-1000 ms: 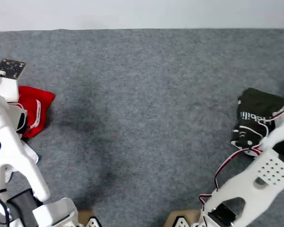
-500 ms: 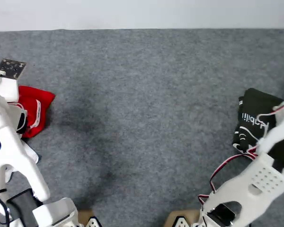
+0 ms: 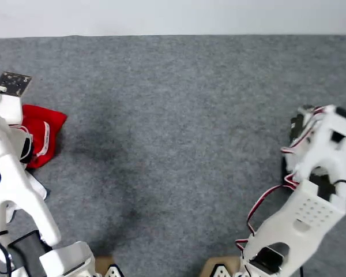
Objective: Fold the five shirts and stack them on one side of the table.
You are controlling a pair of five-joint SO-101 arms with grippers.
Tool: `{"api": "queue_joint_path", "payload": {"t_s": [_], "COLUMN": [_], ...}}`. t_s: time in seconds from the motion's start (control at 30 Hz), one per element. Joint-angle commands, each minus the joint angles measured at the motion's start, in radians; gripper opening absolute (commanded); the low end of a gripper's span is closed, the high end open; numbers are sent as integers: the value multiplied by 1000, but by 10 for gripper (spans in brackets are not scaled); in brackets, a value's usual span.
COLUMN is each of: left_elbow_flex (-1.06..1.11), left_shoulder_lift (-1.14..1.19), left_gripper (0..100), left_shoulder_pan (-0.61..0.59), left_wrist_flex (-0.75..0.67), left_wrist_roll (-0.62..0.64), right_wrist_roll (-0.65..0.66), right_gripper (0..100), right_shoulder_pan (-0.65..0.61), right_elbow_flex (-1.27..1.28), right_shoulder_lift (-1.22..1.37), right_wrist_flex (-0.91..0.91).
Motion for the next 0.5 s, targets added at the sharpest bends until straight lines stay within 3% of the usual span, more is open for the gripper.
{"api": "queue_joint_path", "payload": {"t_s": [0.0, 0.47], "left_elbow_flex": [-7, -10], "left_shoulder_lift": [-41, -51], "left_gripper": [5, 5], "left_shoulder_pan": [-5, 0], "left_wrist_flex": [17, 17], "left_wrist_roll": [-6, 0], "right_wrist_roll": [-44, -49], "right_gripper": [13, 14], "right_shoulder_pan": [-51, -85], "right_elbow_flex": [92, -104], "right_shoulder_lift": [-68, -340], "right_wrist_flex": [-85, 174]}}
